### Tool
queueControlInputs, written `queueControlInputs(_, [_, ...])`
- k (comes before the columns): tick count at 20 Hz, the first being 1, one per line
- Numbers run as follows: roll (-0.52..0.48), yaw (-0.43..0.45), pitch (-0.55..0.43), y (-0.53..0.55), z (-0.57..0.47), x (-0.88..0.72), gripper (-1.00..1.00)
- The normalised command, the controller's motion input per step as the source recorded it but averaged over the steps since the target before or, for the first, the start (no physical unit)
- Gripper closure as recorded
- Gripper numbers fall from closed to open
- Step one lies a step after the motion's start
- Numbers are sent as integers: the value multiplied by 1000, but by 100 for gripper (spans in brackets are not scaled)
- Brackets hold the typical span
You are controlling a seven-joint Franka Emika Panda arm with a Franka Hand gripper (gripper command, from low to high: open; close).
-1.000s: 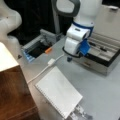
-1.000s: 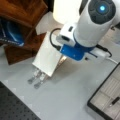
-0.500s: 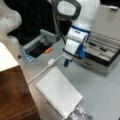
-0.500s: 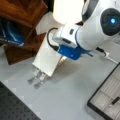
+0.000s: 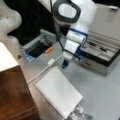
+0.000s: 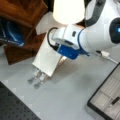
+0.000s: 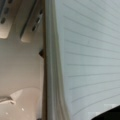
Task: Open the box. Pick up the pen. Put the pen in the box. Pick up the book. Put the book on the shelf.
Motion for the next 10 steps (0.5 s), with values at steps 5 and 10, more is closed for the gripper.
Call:
queueControlInputs(5, [-338, 140, -142, -81, -139, -249, -100])
queueControlInputs(10, [-199, 109, -45, -176, -110, -188, -100])
